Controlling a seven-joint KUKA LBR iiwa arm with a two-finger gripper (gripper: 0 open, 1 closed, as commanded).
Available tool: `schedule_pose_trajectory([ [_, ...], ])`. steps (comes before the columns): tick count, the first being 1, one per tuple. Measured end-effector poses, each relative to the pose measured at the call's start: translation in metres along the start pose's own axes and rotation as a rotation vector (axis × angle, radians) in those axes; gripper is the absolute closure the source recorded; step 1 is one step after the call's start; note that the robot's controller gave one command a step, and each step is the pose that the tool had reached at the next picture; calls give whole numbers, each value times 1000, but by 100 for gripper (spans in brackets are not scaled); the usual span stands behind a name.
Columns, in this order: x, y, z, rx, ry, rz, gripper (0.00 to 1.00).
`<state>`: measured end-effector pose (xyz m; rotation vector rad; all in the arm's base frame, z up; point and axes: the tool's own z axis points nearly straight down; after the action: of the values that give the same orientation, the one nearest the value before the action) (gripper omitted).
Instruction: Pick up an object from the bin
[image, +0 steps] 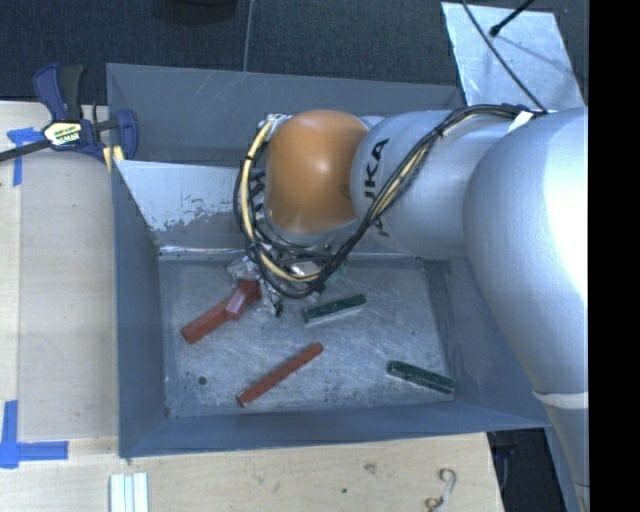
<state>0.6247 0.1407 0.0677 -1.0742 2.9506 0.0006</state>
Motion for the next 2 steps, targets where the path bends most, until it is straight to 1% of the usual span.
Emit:
schedule_pose_trajectory([
  [1,-2,-1,-54,3,-6,4,100],
  [2,-4,-2,-107,4,-7,8,100],
])
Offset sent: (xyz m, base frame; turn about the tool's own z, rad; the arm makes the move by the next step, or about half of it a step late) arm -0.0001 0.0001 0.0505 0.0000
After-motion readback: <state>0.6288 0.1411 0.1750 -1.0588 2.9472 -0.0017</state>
